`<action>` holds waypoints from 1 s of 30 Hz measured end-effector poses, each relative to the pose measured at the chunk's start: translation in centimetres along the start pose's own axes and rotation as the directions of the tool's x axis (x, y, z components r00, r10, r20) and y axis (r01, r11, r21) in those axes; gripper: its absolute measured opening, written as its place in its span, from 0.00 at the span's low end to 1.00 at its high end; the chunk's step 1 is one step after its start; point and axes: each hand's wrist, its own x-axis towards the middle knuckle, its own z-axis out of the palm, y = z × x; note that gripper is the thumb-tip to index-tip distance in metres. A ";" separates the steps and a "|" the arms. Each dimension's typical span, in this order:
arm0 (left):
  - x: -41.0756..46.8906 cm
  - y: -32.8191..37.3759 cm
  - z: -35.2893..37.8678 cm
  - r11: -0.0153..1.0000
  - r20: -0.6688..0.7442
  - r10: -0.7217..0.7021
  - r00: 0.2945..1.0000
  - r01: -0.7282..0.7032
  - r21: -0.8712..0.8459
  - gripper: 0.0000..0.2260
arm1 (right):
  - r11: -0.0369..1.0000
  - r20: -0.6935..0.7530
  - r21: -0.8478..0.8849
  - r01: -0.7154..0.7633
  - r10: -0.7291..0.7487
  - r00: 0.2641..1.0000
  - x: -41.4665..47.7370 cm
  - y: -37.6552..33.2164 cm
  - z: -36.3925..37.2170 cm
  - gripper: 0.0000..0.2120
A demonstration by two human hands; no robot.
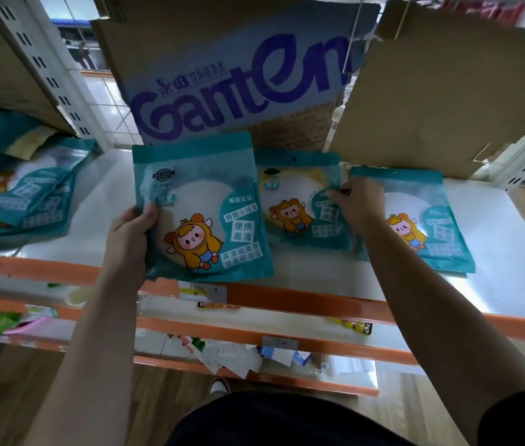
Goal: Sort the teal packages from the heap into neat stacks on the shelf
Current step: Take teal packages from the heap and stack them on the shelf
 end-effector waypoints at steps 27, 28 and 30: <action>-3.0 -7.2 30.8 0.939 0.386 -0.114 0.915 -0.028 0.343 0.08 | 0.971 -0.258 -0.215 0.101 -0.156 0.953 -4.8 22.6 -10.3 0.06; -3.0 -7.4 30.9 0.919 0.383 -0.090 0.919 -0.072 0.388 0.11 | 0.972 -0.261 -0.213 0.095 -0.150 0.953 -4.9 22.5 -10.3 0.06; -2.9 -7.6 30.8 0.841 0.396 -0.040 0.918 -0.183 0.509 0.17 | 0.976 -0.269 -0.200 0.087 -0.140 0.953 -4.9 22.3 -10.3 0.07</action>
